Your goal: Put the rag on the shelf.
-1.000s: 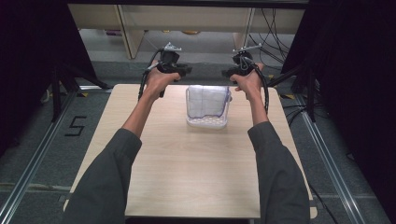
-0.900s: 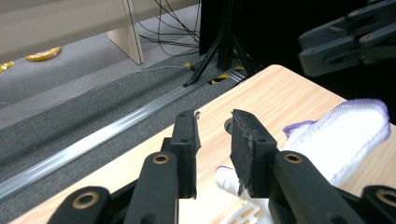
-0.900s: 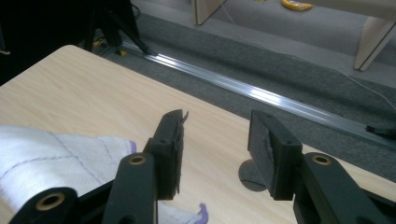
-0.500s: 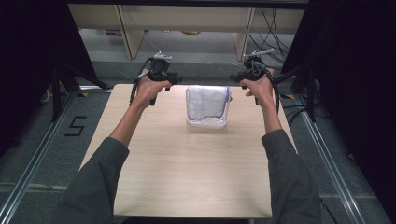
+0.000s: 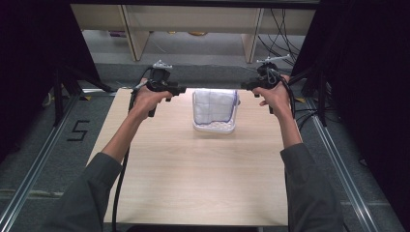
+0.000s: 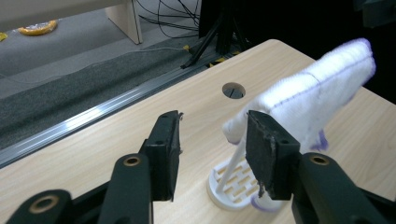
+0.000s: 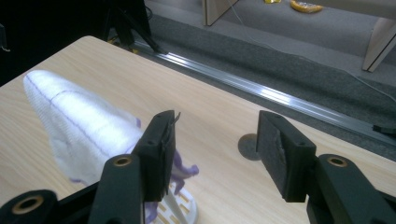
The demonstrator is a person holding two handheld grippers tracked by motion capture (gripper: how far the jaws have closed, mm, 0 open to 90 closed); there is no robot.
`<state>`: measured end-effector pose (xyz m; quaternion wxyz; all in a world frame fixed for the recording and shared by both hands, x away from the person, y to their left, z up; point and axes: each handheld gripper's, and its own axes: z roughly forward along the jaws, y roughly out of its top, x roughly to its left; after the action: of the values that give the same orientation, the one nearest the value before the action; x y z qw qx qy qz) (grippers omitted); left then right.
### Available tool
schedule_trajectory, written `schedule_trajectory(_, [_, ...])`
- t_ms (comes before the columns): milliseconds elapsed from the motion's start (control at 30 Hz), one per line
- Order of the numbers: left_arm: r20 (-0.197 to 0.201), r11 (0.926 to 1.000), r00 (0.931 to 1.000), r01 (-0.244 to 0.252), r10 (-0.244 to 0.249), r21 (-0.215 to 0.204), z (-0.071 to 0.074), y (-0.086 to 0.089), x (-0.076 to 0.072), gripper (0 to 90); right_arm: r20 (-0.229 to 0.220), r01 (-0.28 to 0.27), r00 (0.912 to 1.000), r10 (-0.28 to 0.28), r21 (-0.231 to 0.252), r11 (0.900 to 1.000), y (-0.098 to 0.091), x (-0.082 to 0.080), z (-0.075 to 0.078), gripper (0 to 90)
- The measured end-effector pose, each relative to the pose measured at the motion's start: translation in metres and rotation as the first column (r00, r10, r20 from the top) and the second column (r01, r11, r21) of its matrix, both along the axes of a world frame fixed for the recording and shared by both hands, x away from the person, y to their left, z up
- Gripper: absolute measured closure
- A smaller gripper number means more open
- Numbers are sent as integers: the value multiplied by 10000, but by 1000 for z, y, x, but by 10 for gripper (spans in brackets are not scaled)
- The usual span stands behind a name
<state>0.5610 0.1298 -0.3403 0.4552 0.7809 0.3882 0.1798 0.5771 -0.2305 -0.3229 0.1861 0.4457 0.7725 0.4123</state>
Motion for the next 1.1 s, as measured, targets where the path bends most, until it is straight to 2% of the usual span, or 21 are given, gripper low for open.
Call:
schedule_trajectory(33, [6,10000,10000,-21,21,13,-1,1,-3,532,-1,2,10000,-2,-162,9999,-2,-5,2,472])
schedule_trajectory(133, [-65,10000,10000,-15,15,-81,-3,5,-11,520,80,-69,9999,69,-32,10000,-4,-11,2,460])
schedule_trajectory(200, [-132,9993,9999,48,-53,-371,-5,8,-16,502,208,-140,9997,141,-35,9999,-7,-15,2,442])
schedule_trajectory(267, [-167,9977,9999,-53,41,-682,-7,9,-22,488,82,-199,9998,197,135,9997,-8,-20,2,432])
schedule_trajectory(333, [-185,9979,9998,12,-24,-647,-9,10,-27,470,25,-197,9998,197,156,9997,-11,-24,1,423])
schedule_trajectory(367, [-240,9985,9996,151,-164,-534,-10,11,-29,462,176,-257,9995,257,11,9997,-13,-26,0,419])
schedule_trajectory(400, [-206,9982,9998,37,-50,-601,-11,10,-33,448,178,-229,9996,226,125,9997,-13,-29,0,416])
schedule_trajectory(500, [-322,9974,9991,246,-269,-681,-13,12,-42,414,67,-305,9995,304,107,9995,-15,-36,-1,393])
schedule_trajectory(533, [-323,9971,9990,290,-313,-705,-13,13,-45,405,174,-350,9992,348,123,9993,-16,-39,-2,394])
schedule_trajectory(600, [-246,9967,9996,135,-155,-806,-15,14,-52,388,141,-332,9994,329,219,9992,-17,-45,-3,389])
schedule_trajectory(667, [-314,9971,9993,177,-201,-737,-17,15,-55,386,310,-545,9980,543,59,9985,-19,-45,-4,387])
schedule_trajectory(700, [-349,9963,9992,162,-192,-839,-18,15,-57,385,100,-396,9992,396,77,9992,-18,-49,-4,378])
schedule_trajectory(800, [-338,9971,9991,240,-265,-722,-21,18,-62,381,75,-447,9990,445,254,9987,-16,-55,-4,379])
schedule_trajectory(833, [-334,9958,9991,249,-279,-877,-22,17,-64,381,183,-531,9984,527,253,9983,-16,-55,-5,378])
schedule_trajectory(867, [-350,9965,9987,346,-374,-764,-23,18,-65,381,159,-542,9984,540,140,9984,-16,-58,-4,378])
schedule_trajectory(900, [-369,9962,9989,270,-301,-826,-24,17,-68,381,277,-643,9976,638,152,9978,-15,-58,-4,378])
schedule_trajectory(967, [-356,9962,9988,313,-343,-818,-26,17,-70,378,235,-600,9980,594,246,9979,-13,-62,-4,377])
schedule_trajectory(1000, [-400,9966,9984,381,-412,-737,-26,18,-72,378,279,-665,9974,663,85,9977,-13,-64,-4,377])
schedule_trajectory(1033, [-331,9961,9988,319,-347,-825,-28,17,-73,378,287,-607,9978,601,188,9980,-11,-65,-5,376])
schedule_trajectory(1067, [-368,9959,9985,382,-414,-825,-29,18,-75,378,215,-718,9972,717,81,9974,-11,-66,-5,373])
schedule_trajectory(1100, [-353,9965,9984,417,-444,-727,-29,18,-77,378,257,-753,9969,750,137,9971,-10,-68,-6,374])
